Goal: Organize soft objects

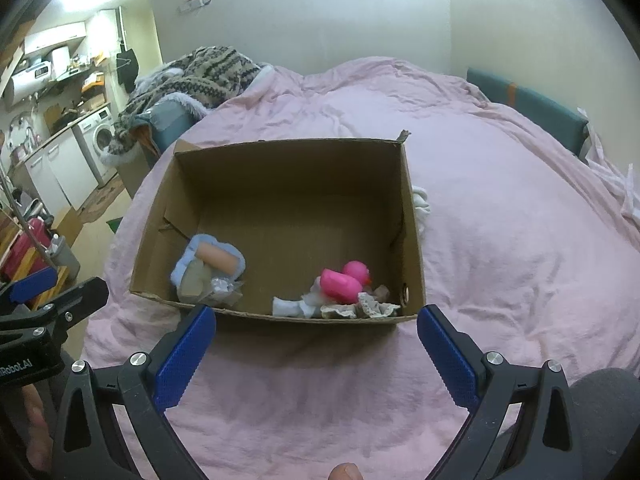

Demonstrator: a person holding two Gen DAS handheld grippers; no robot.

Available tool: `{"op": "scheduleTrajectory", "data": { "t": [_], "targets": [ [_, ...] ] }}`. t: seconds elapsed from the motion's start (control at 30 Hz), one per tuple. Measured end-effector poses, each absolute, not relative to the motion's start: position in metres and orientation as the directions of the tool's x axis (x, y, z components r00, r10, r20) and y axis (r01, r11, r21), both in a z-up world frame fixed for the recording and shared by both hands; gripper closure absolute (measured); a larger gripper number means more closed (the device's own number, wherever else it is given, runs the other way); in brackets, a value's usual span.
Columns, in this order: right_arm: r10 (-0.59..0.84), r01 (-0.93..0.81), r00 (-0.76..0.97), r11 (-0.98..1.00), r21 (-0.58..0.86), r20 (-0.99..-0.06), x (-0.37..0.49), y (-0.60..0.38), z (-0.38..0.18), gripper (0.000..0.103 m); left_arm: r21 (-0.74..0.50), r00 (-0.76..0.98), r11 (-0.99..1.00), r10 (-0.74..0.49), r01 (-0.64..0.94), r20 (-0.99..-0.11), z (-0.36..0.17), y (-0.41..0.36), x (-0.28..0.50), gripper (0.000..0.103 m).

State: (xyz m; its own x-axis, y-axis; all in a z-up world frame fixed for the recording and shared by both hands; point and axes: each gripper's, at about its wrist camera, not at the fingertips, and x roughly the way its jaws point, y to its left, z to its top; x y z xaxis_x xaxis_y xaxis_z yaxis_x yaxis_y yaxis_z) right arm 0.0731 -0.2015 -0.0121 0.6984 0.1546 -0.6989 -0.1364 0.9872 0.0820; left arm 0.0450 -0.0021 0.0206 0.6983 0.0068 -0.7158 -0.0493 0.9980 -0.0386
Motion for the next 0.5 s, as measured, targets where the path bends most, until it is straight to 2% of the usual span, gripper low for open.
{"op": "scheduleTrajectory", "data": {
  "t": [0.5],
  "targets": [
    [0.149, -0.127, 0.693, 0.988, 0.084, -0.705, 0.0764, -0.2017, -0.0149, 0.000, -0.034, 0.691, 0.998, 0.006, -0.045, -0.723, 0.0174, -0.0034, 0.0460, 0.000]
  ]
}}
